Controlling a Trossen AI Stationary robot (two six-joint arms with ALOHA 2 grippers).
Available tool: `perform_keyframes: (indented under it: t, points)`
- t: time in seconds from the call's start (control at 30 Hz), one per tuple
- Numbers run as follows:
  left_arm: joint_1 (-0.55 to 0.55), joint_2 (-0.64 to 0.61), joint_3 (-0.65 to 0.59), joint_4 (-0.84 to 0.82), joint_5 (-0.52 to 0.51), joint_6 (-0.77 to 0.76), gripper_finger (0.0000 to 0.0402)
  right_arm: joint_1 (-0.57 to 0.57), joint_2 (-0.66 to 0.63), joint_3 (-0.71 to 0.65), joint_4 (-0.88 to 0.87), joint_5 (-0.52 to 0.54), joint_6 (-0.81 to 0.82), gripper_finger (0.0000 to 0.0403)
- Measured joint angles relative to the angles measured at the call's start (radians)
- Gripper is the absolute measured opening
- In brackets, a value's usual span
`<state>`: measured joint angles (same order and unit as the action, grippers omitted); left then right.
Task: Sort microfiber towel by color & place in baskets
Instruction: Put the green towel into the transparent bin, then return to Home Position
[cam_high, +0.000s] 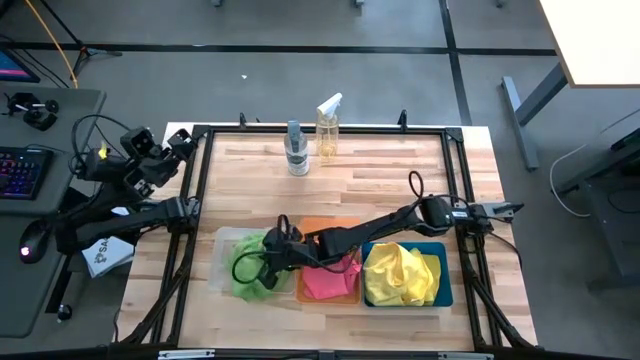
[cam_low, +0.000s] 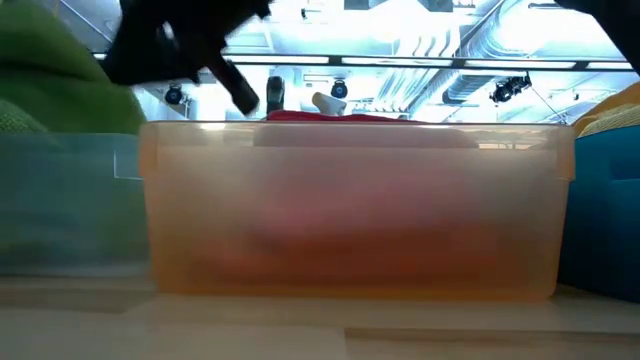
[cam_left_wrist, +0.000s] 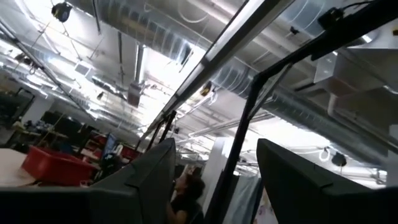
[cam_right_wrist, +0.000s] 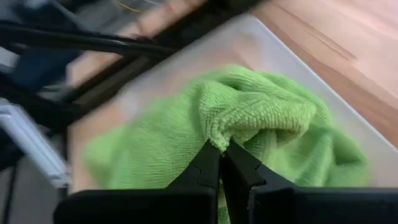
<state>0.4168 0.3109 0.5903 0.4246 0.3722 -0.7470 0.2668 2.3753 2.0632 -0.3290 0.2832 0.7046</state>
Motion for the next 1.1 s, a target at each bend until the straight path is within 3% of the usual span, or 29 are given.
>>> perform_keyframes:
  t: [0.1,0.33,0.5,0.63,0.9,1.1]
  points:
    - [0.0,0.0,0.0,-0.021,-0.001,0.009,0.0213,-0.022,0.031,0.0,-0.024,-0.034,0.052,0.0]
    - [-0.001,0.0,0.0,-0.075,-0.032,0.008,0.0213,-0.058,0.089,0.0,-0.028,-0.267,0.081,0.0]
    - [-0.001,0.001,0.0,-0.112,-0.071,0.023,0.0213,-0.07,0.071,0.0,-0.048,-0.278,0.061,0.0007]
    - [-0.001,0.0,0.0,-0.131,-0.097,0.026,0.0213,-0.082,0.011,0.0,-0.051,-0.273,-0.021,0.0053]
    - [0.0,0.0,-0.001,-0.155,-0.115,0.038,0.0213,-0.092,-0.114,0.0,-0.16,-0.265,-0.183,0.0188]
    - [-0.001,0.003,-0.03,-0.171,-0.128,0.042,0.0213,-0.1,-0.158,0.001,-0.222,-0.344,-0.248,0.0234]
